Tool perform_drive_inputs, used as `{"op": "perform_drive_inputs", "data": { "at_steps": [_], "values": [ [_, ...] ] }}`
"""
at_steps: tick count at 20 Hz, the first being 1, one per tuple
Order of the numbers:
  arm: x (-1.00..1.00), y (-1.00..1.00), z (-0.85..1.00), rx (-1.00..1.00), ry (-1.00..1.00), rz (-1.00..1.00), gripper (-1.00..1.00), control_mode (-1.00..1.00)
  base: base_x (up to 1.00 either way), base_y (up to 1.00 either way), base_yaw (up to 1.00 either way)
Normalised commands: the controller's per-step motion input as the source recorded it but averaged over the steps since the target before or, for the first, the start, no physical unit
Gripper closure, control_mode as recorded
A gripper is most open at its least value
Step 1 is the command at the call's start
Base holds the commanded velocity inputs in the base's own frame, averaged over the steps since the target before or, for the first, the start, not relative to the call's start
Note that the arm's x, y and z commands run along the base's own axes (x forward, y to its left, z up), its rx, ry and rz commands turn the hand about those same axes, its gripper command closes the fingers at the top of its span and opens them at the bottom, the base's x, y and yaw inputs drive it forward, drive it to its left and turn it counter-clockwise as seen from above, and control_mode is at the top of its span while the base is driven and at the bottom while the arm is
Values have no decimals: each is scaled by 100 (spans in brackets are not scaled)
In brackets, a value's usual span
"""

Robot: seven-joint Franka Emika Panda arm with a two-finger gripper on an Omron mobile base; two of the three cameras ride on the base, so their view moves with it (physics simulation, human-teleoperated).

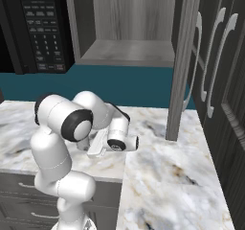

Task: Move the cutting board and knife to the sink. Then move spray from the cabinet to the counter.

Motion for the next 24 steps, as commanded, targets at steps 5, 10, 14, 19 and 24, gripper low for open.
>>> {"op": "perform_drive_inputs", "data": {
  "at_steps": [5, 10, 14, 19, 24],
  "values": [
    [-6, -22, 8, 0, -1, 0, -100, -100, 0, 0, 0],
    [-7, -26, 11, 0, 0, 0, -100, -100, 0, 0, 0],
    [-14, -21, 16, -4, -2, 0, -100, -100, 0, 0, 0],
    [-19, -19, 21, -7, -2, 0, -100, -100, 0, 0, 0],
    [-28, -10, 20, -10, -4, -4, -100, -100, 0, 0, 0]
  ]
}}
